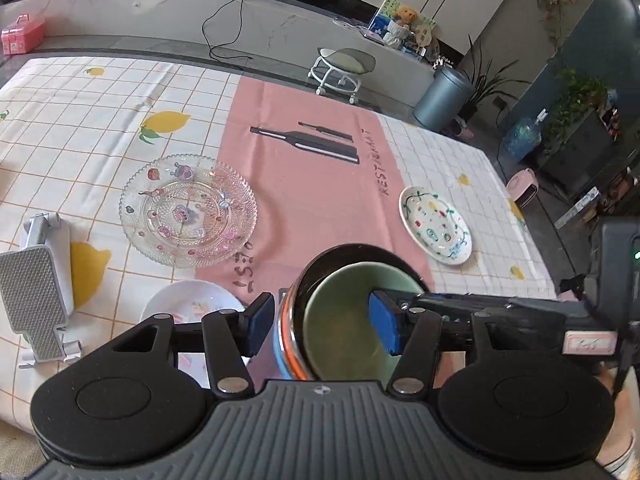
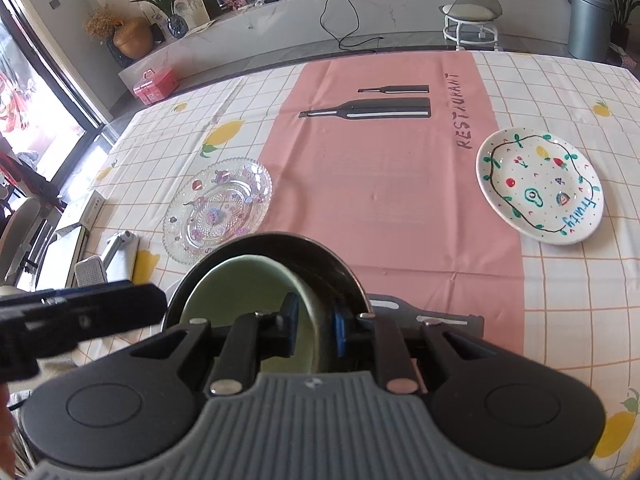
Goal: Organize plates and bowls
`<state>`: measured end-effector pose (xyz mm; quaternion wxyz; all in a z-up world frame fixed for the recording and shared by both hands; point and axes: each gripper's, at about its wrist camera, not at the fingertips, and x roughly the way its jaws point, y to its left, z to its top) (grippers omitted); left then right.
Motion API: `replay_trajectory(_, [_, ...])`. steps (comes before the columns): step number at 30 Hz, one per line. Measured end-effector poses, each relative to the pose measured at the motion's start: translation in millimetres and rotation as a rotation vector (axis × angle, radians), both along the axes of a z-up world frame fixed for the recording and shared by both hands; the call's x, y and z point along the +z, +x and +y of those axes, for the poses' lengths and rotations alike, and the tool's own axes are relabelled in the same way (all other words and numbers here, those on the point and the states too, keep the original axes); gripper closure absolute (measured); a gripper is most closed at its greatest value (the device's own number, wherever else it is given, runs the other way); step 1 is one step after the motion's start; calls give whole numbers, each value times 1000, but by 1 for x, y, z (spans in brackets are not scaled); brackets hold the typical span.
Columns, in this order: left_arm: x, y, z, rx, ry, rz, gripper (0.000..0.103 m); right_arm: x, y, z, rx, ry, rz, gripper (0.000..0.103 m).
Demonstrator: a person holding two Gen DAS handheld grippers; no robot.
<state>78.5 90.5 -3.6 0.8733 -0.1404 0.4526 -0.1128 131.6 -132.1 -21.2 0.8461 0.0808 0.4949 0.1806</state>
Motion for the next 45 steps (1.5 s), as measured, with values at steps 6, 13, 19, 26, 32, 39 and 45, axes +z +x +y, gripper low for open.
replay_trajectory(6, [-23, 8, 15, -7, -91, 10, 38, 9, -8, -1, -7, 1, -48, 76])
replay_trajectory(13, [-40, 11, 30, 43, -174, 60, 38, 16, -17, -9, 6, 21, -72, 65])
replay_trajectory(19, [-35, 6, 27, 12, -98, 27, 33, 30, -23, -28, -38, 108, -122, 58])
replay_trajectory(26, [-37, 6, 25, 15, -78, 24, 29, 23, -21, -31, -81, -64, -172, 62])
replay_trajectory(32, [-36, 5, 24, 8, -53, 10, 26, 16, -20, -29, -60, -74, -162, 68])
replay_trajectory(39, [-38, 5, 26, 46, 21, 24, 25, 4, -18, -24, -66, -102, -115, 77])
replay_trajectory(45, [-39, 6, 30, 28, -39, 46, 28, 3, -18, -23, -85, -81, -98, 67])
